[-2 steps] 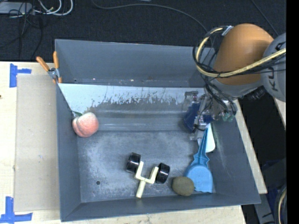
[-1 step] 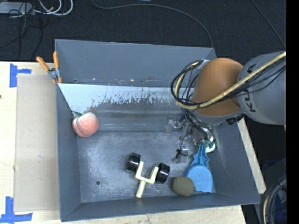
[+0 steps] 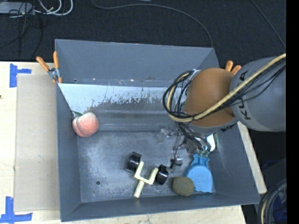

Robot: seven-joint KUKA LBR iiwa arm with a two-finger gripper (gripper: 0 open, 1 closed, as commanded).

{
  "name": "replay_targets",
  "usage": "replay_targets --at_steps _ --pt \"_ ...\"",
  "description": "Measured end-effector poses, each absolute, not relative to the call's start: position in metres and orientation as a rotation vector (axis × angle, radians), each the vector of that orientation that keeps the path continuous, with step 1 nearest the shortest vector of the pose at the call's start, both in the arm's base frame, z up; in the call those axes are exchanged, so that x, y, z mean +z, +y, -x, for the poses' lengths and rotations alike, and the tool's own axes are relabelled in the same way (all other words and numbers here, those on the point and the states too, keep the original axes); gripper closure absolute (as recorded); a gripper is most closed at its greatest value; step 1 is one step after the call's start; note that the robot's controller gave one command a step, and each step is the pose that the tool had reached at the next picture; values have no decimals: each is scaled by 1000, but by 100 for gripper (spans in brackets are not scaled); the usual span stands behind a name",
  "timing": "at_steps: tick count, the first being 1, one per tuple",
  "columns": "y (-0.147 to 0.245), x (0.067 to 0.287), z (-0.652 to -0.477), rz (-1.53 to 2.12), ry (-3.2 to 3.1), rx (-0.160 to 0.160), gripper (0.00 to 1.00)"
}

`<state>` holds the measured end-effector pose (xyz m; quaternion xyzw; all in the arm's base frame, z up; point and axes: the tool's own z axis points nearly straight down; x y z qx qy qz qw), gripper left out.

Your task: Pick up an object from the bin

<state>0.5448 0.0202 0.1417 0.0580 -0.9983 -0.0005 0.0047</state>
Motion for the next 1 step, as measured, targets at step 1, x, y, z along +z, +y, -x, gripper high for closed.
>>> replay_targets --at_steps 1 --pt "36 136 -537 -384 -3115 -2 0"
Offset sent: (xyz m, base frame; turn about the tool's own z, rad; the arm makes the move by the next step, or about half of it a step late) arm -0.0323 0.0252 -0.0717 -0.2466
